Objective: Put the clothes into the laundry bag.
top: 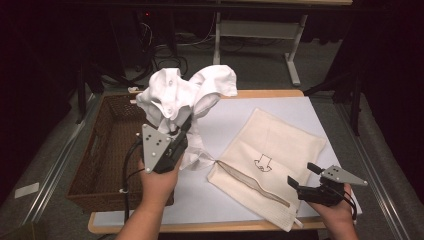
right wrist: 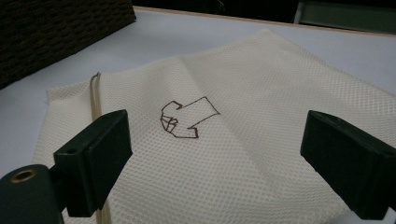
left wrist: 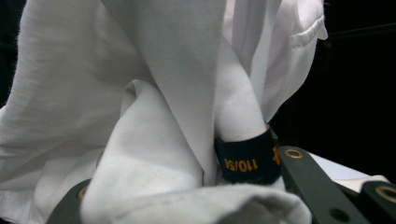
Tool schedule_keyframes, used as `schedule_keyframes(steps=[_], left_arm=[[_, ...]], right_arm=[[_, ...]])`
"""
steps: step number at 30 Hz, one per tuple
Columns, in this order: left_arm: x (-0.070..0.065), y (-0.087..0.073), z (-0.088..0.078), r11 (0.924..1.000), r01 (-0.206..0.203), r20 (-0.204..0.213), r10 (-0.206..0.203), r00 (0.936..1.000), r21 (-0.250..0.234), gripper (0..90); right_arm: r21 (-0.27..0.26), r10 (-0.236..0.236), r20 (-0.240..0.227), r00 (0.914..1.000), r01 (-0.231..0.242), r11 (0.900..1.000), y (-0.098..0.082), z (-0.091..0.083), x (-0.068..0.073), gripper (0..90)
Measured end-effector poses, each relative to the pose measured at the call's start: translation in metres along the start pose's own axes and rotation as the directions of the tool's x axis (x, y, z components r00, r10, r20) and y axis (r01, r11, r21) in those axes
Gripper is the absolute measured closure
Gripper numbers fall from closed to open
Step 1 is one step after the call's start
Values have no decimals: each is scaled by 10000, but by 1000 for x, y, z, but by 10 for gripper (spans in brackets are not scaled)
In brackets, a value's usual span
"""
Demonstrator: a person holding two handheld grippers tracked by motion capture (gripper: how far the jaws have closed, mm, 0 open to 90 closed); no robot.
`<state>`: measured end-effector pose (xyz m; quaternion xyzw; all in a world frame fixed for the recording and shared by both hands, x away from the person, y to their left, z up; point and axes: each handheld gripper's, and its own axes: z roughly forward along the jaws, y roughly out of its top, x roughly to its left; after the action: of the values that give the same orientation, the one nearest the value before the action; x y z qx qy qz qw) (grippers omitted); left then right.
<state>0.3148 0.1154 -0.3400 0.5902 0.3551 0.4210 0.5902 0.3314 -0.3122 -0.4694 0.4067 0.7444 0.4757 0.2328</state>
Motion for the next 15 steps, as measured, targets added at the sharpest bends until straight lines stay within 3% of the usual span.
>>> schedule_keyframes(steps=[8,15], left_arm=[[-35,-10,18,9998,185,768,-193,9969,99,726],[-57,-16,24,9998,201,1288,-212,9914,92,726]], right_arm=[[-205,-130,-58,9999,129,9997,1,-1,2,115],[-211,-142,-81,9999,140,9997,1,-1,2,129]])
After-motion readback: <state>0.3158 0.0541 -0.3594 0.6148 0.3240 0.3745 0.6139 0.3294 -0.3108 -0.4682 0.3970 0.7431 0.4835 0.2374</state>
